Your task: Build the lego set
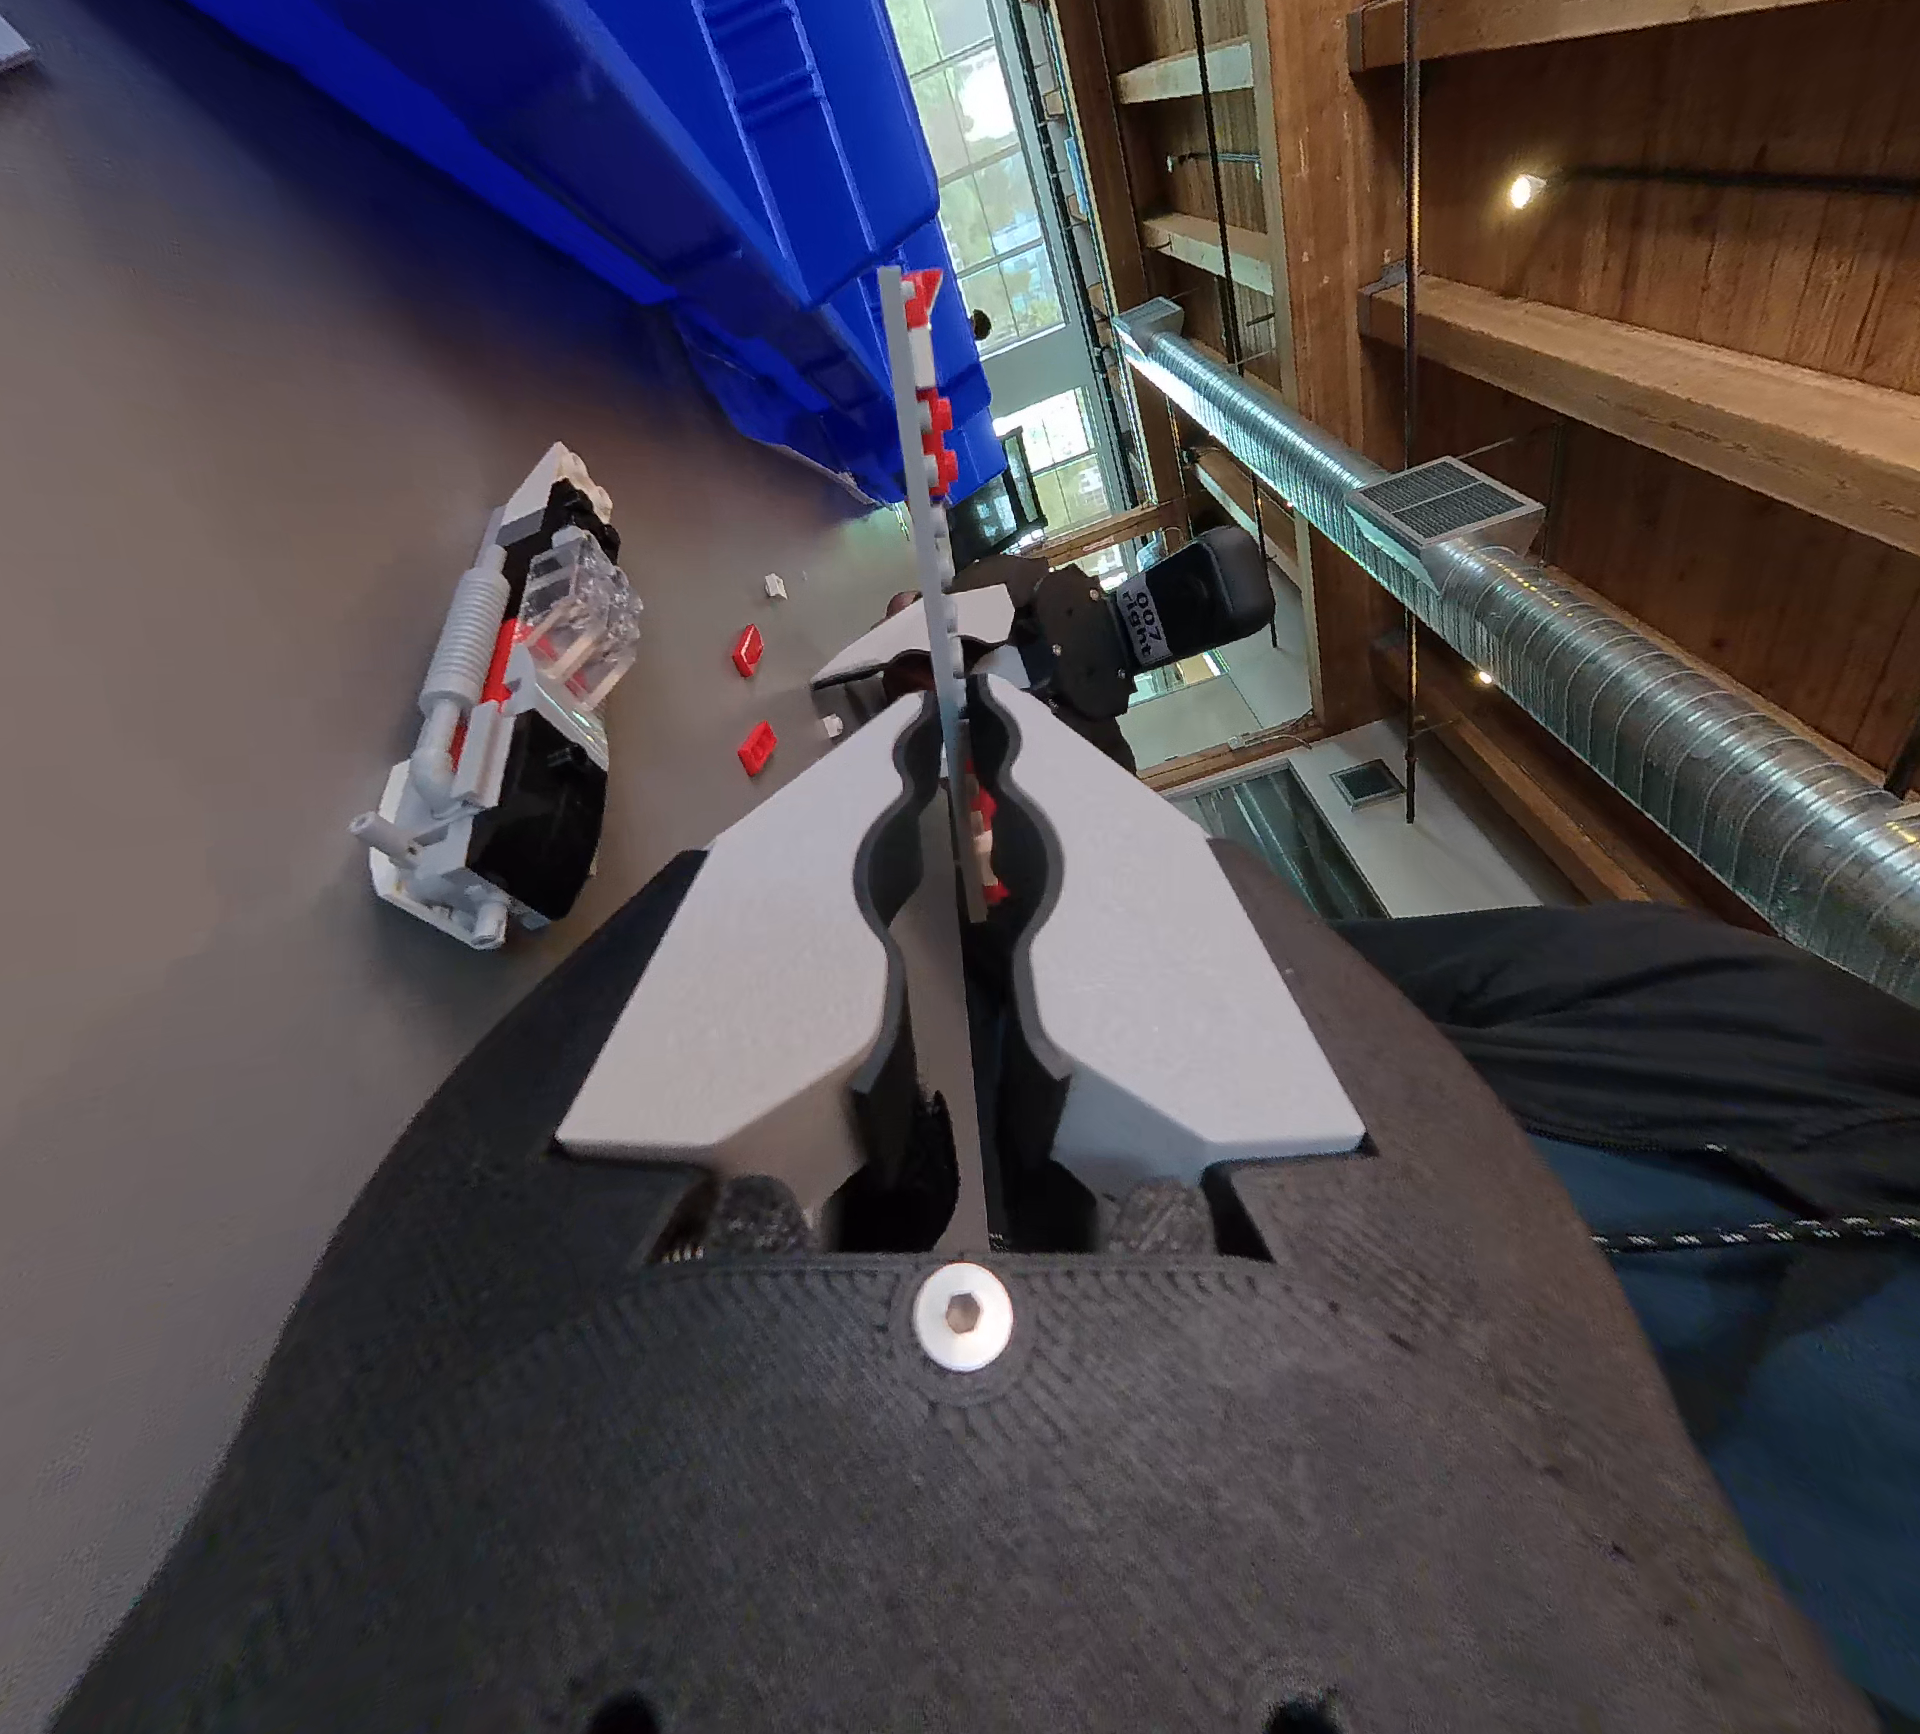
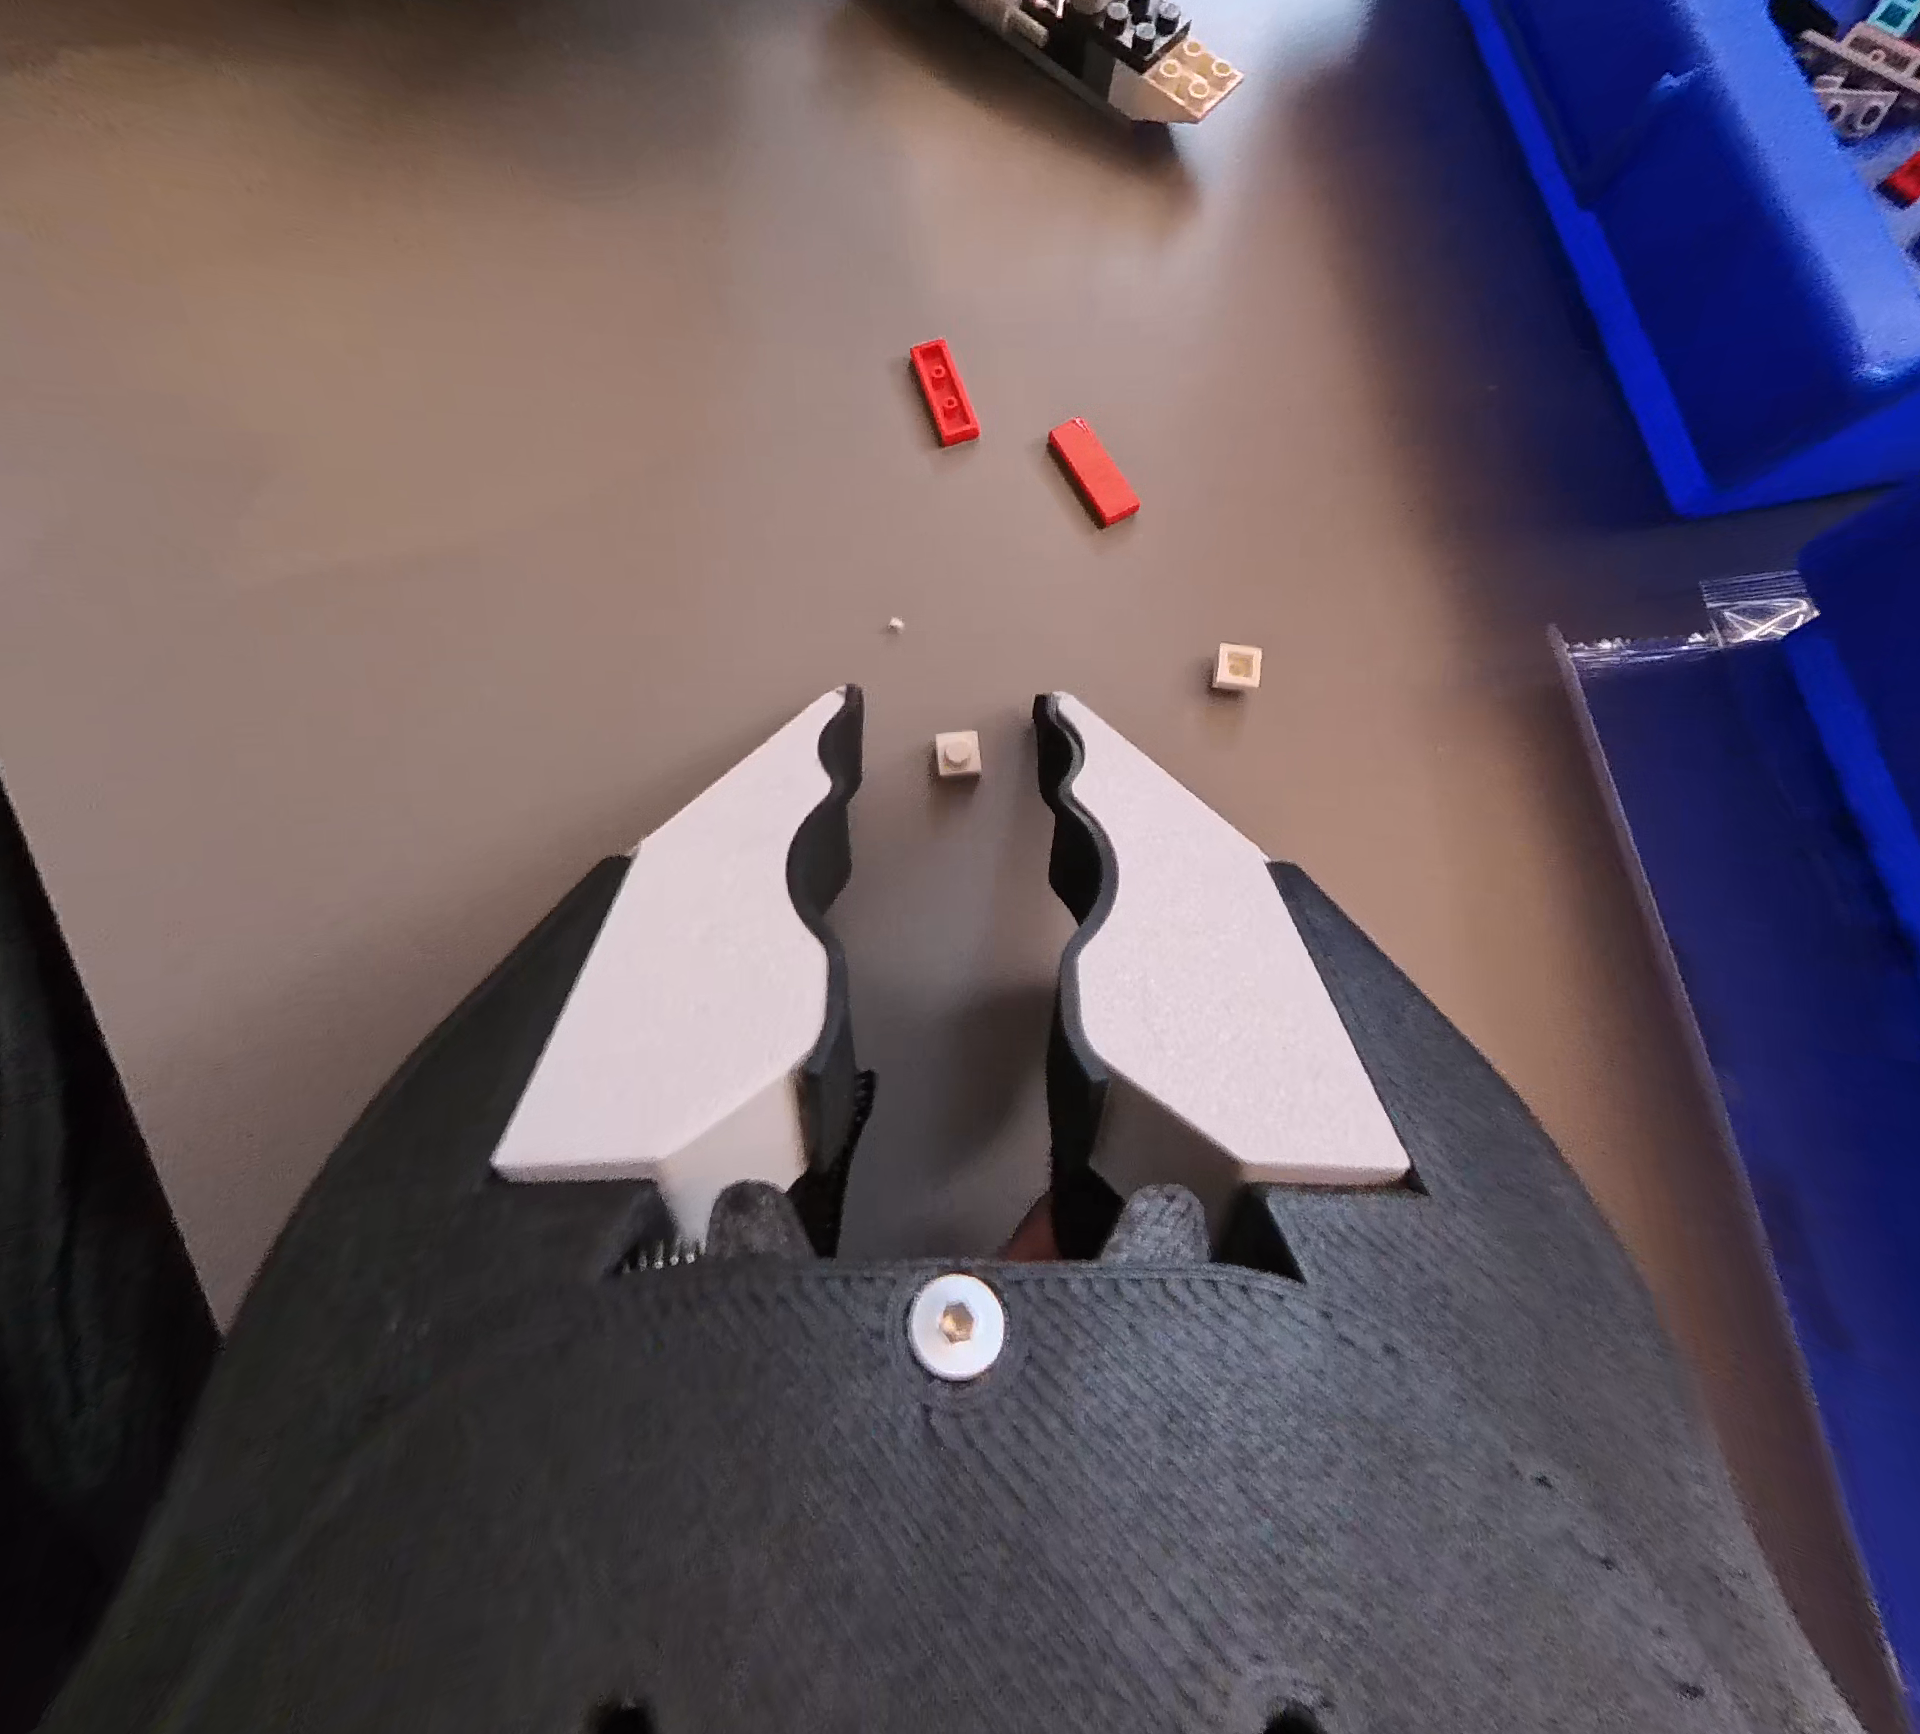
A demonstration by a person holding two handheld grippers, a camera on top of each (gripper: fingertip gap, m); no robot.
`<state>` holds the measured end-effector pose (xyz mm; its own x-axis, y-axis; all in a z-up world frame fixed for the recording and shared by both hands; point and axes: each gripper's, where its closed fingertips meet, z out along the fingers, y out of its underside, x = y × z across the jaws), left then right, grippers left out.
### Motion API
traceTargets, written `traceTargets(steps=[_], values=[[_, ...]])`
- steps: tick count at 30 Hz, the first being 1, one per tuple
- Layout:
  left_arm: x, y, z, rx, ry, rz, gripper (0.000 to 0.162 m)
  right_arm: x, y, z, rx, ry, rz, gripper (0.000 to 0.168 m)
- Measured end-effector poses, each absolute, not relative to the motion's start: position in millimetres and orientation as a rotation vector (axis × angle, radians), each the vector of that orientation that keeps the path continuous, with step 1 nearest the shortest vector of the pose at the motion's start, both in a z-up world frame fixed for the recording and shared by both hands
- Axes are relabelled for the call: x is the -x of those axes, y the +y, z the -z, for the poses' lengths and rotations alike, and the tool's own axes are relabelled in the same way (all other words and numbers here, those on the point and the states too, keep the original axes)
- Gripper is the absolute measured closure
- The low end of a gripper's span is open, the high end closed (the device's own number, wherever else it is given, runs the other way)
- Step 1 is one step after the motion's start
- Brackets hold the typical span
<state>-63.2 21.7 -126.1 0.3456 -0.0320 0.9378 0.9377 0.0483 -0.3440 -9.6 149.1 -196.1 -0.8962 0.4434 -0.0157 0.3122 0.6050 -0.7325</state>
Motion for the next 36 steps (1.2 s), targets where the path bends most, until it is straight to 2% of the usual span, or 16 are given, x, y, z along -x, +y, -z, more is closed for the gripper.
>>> traceTargets(steps=[13,23,32,36], values=[[63.4,20.4,123.2,1.29,-0.939,0.937,0.157,5.5,152.2,197.4,0.618,-2.689,-1.173,0.16],[59.3,24.9,129.5,1.312,-0.958,0.951,0.157,12.9,143.0,195.5,0.541,-2.64,-1.098,0.161],[57.2,27.1,131.5,1.292,-0.976,0.992,0.157,53.7,54.9,125.4,0.264,-2.472,-1.243,0.161],[56.8,27.2,130.7,1.278,-0.978,1.009,0.158,68.6,26.0,111.6,0.156,-2.472,-1.237,0.161]])
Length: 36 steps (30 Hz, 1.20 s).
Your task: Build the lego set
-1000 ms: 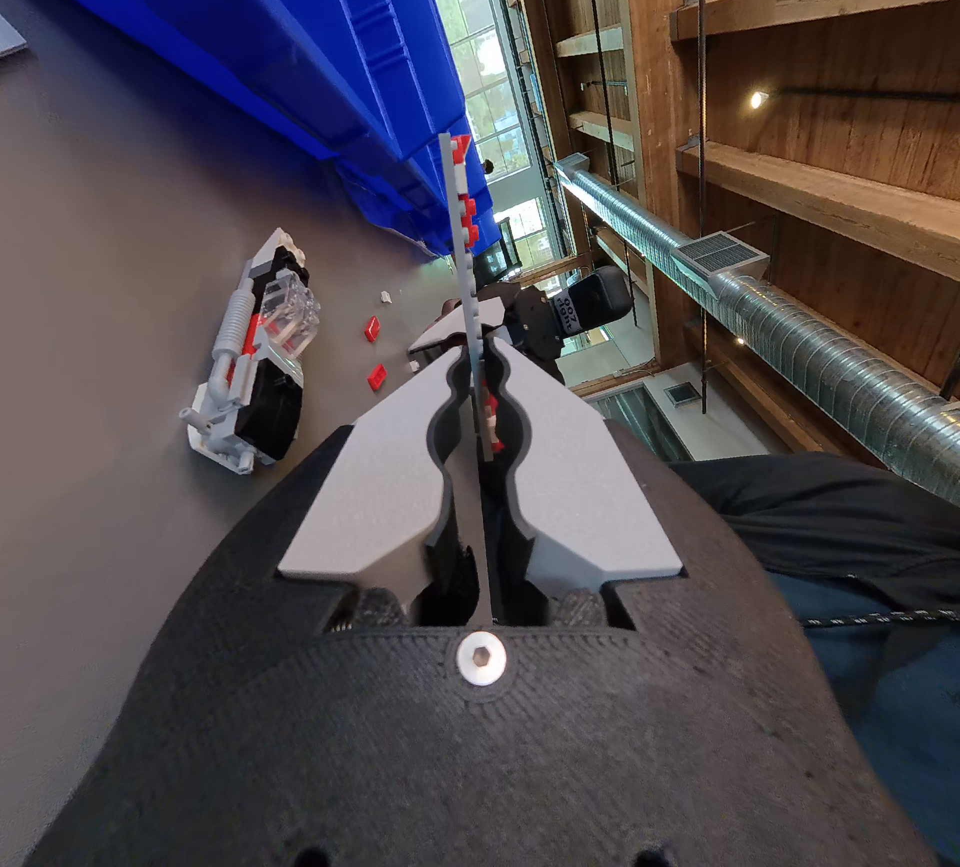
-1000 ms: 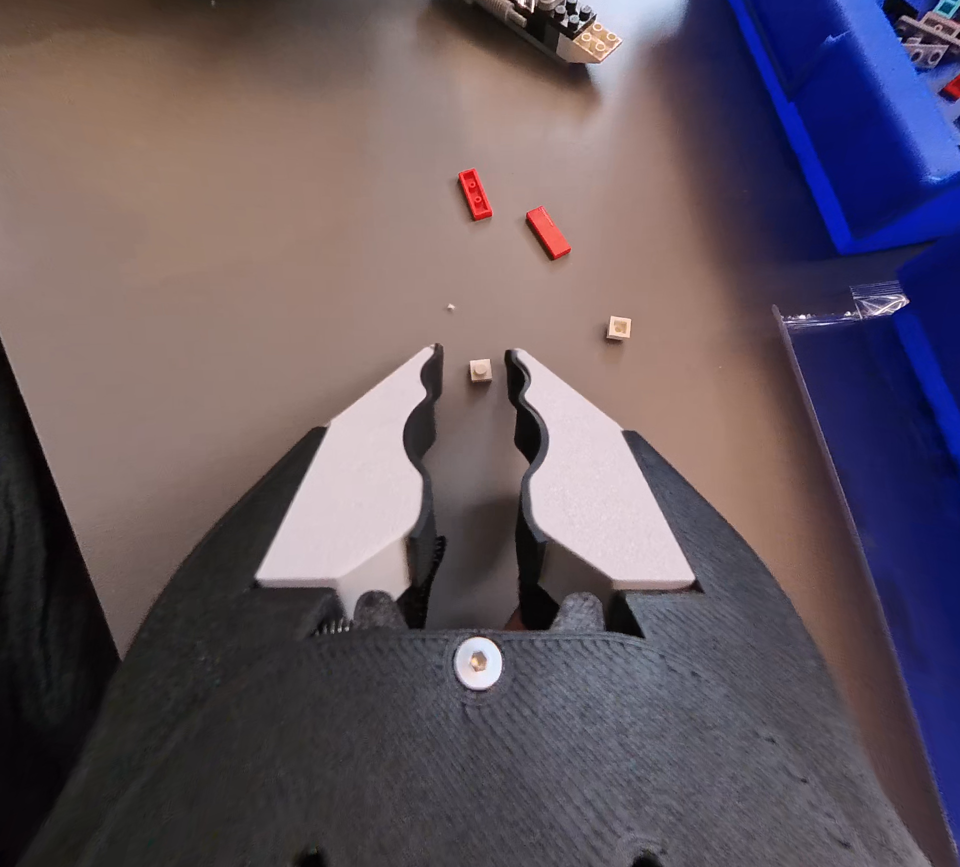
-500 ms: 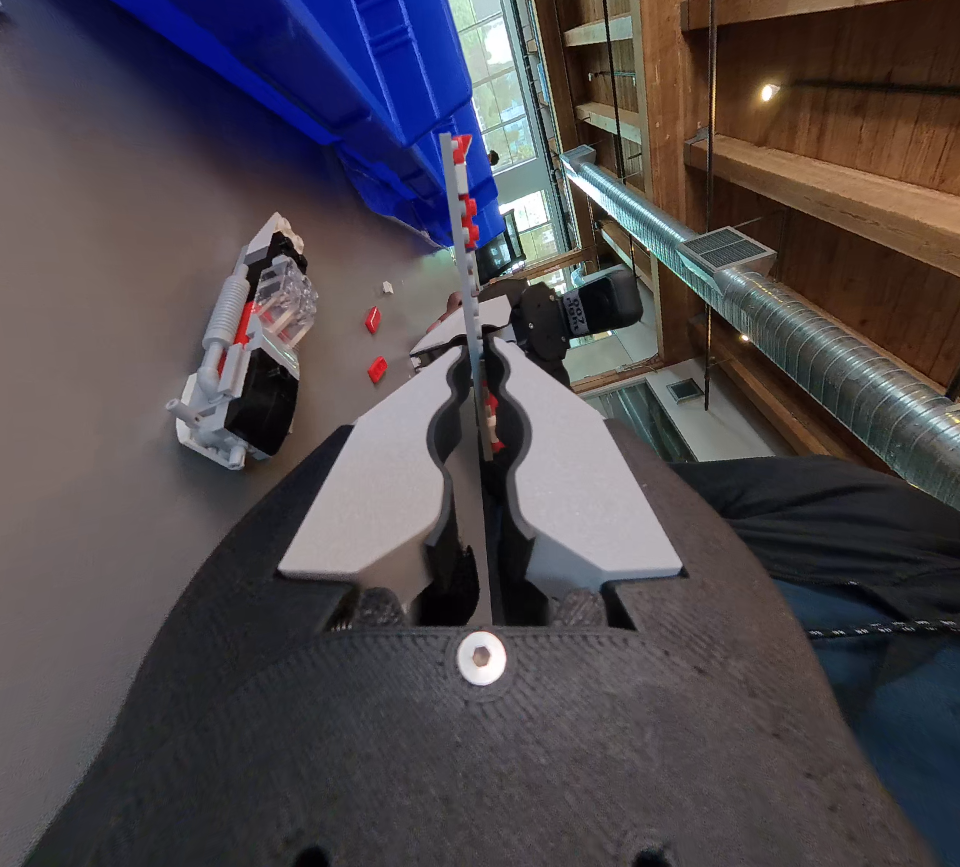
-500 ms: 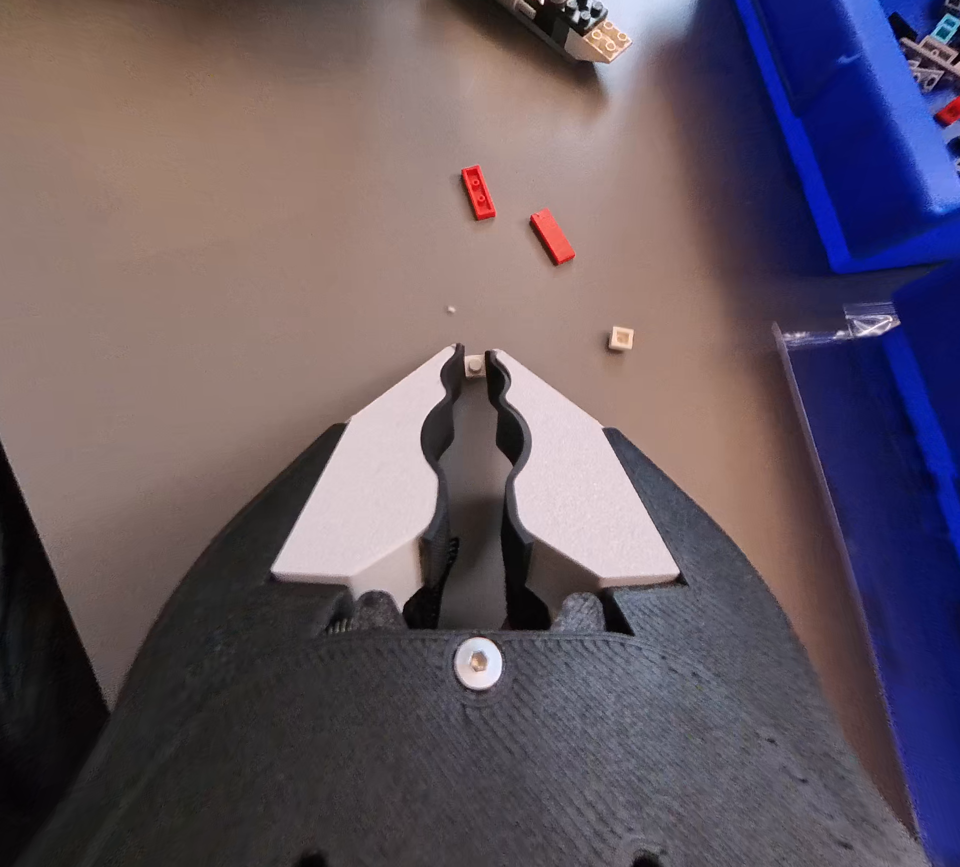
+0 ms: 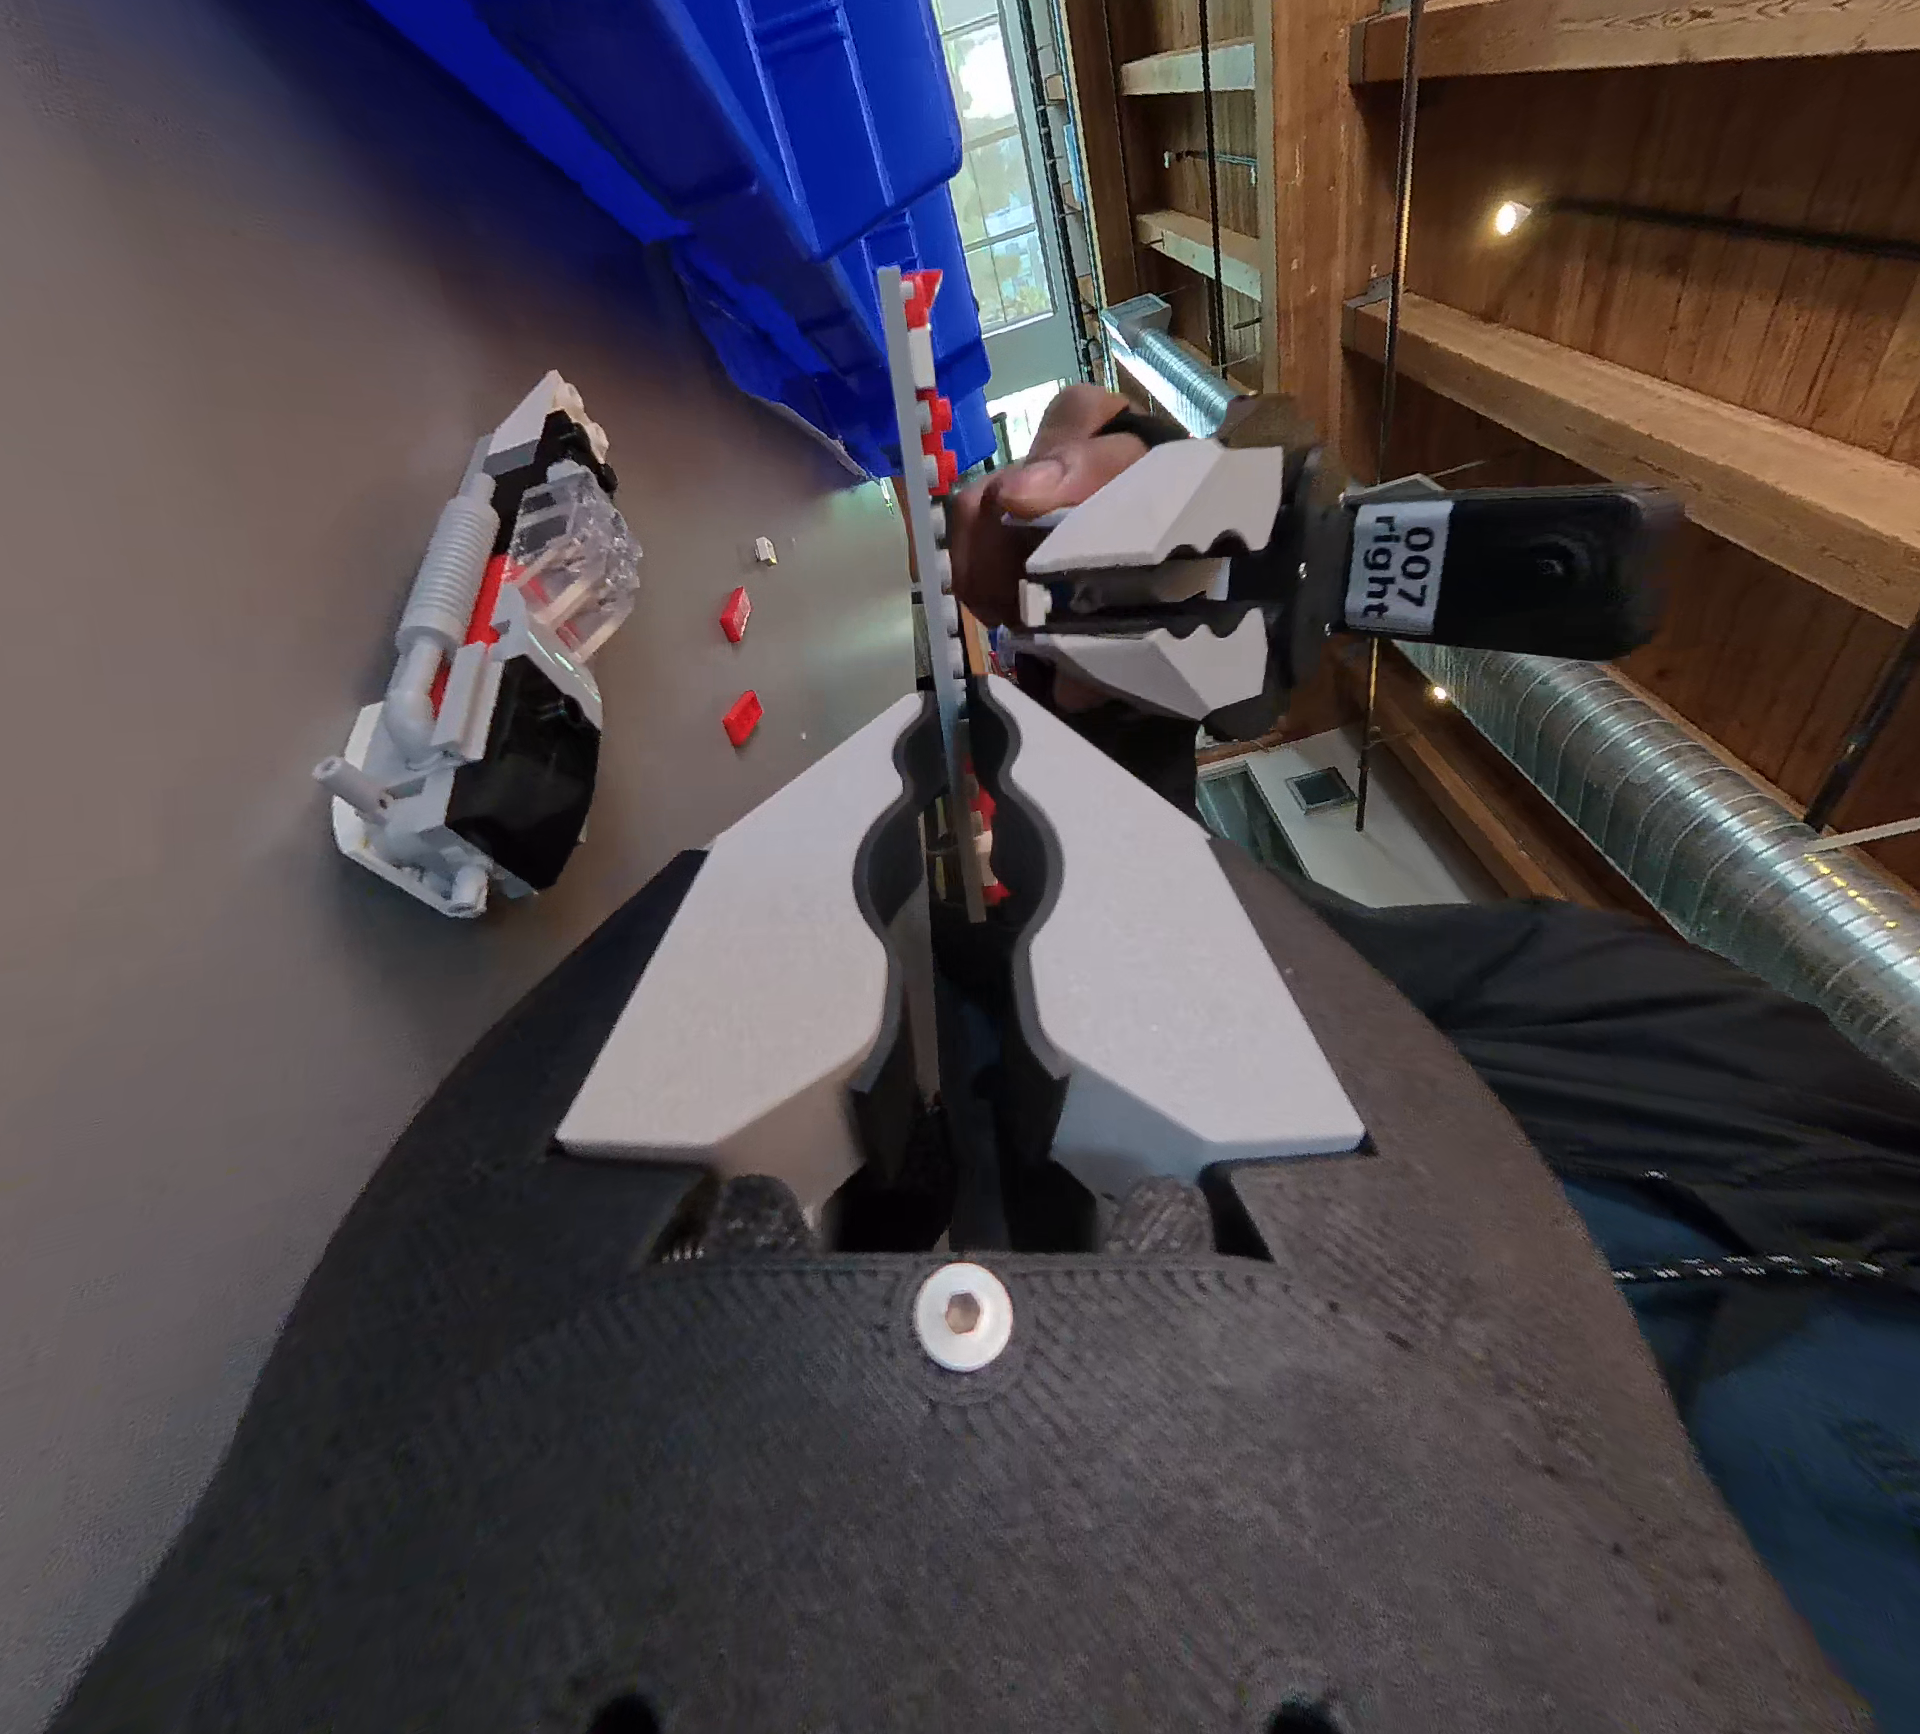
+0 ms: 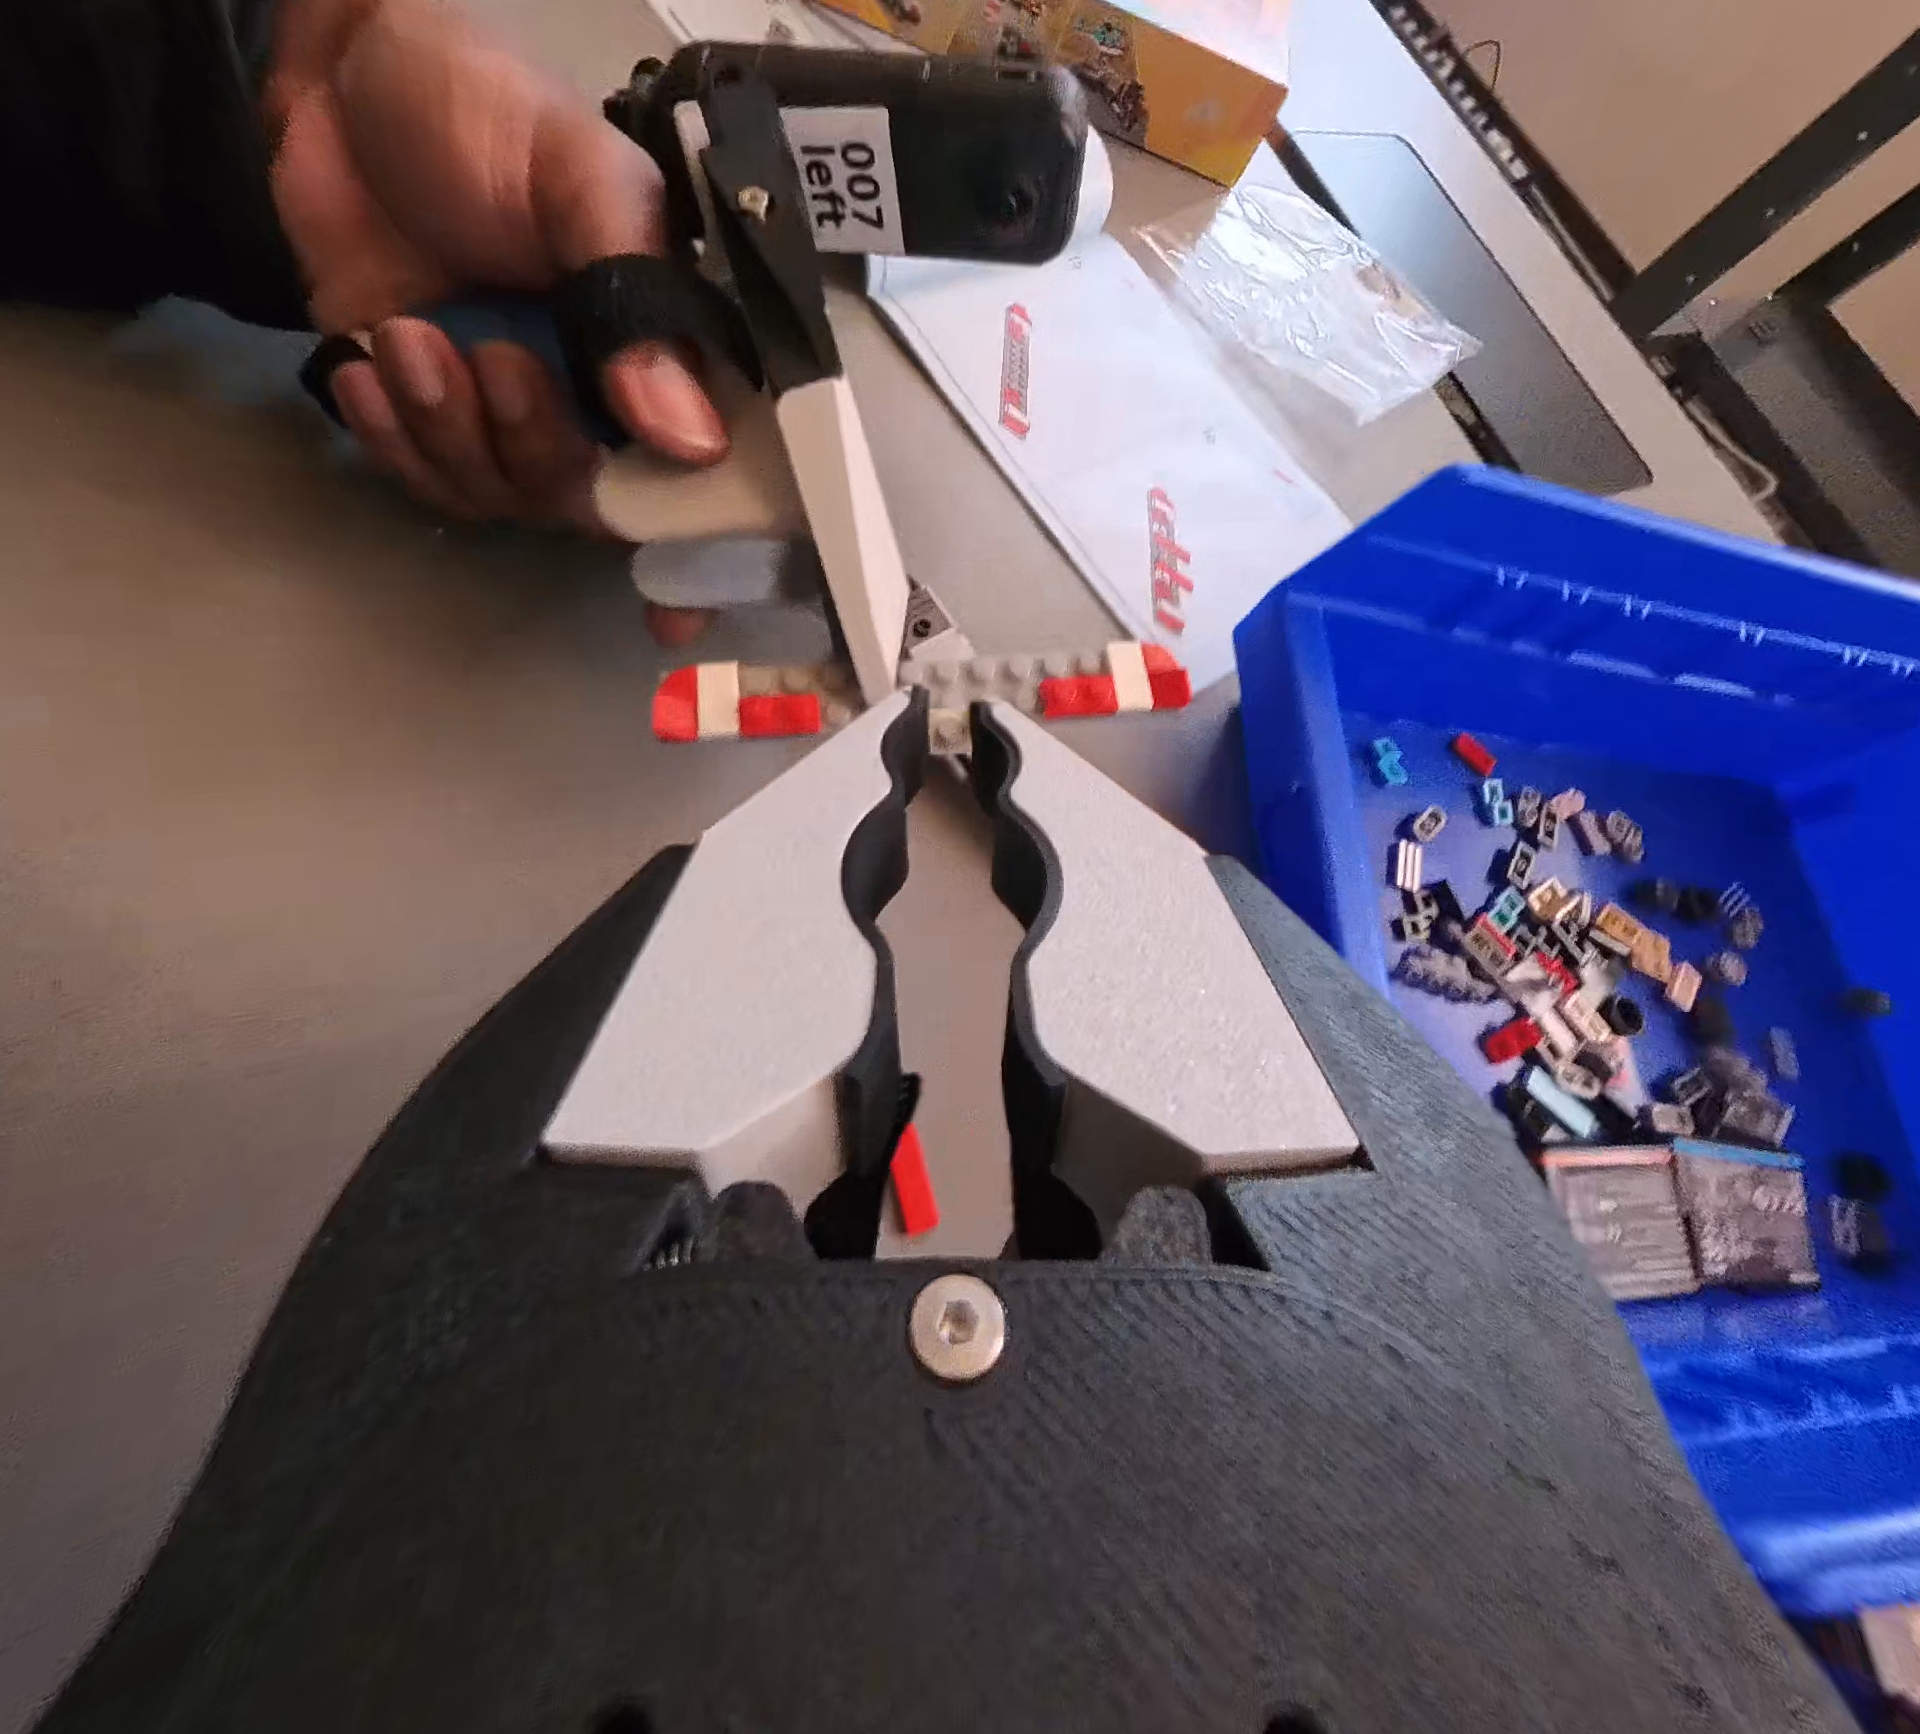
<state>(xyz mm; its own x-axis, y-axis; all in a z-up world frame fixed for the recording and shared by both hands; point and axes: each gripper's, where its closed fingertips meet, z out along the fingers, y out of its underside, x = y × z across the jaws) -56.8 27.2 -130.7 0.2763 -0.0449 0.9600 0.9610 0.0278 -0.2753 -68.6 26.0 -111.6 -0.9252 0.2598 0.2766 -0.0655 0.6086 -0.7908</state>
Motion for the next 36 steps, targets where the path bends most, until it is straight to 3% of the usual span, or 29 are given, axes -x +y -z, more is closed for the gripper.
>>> traceTargets(steps=[36], values=[[55.9,27.9,126.1,1.239,-0.969,1.047,0.158,87.8,16.8,119.0,0.044,-2.517,-1.116,0.158]])
